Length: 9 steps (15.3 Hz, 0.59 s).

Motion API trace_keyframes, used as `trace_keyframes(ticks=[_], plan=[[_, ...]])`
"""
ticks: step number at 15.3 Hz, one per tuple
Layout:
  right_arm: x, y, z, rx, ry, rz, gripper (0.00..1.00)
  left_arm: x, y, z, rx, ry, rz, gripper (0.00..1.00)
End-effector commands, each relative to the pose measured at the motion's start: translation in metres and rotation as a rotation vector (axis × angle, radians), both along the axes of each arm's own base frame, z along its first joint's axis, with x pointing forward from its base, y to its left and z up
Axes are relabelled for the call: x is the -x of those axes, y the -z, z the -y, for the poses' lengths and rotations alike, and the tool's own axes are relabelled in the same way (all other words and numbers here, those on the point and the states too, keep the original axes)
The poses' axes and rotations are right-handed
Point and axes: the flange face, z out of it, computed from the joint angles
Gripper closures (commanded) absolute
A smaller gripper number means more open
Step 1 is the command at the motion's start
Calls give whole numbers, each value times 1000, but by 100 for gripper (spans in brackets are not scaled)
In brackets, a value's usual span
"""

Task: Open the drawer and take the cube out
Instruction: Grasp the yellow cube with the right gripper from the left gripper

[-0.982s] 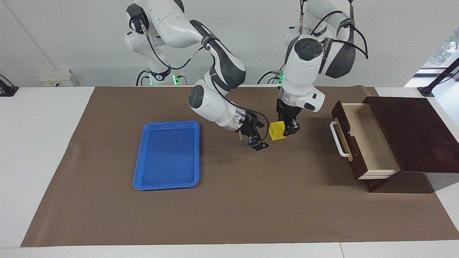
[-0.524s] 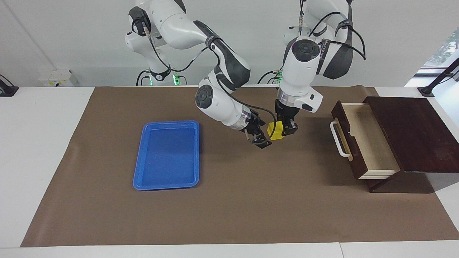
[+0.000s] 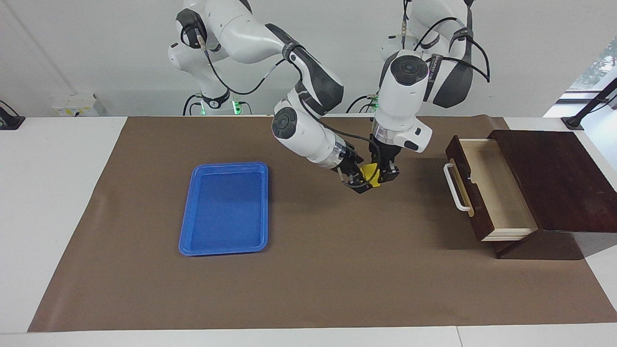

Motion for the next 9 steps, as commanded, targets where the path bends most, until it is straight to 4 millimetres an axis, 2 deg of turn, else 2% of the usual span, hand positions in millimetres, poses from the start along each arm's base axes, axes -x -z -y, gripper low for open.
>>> trace_keyframes(ticks=[1,6,8,9], plan=[[-6,0,-3,19,10,7,1,9,-1,2,2,13,9,100],[-6,2,-1,56,-20,47,5,10,-2,1,0,26,10,100],[-5,1,-3,57,-20,52,17,9,-2,1,1,26,11,100],[-1,1,-8,55,-28,54,31,9,0,0,-1,37,8,100]])
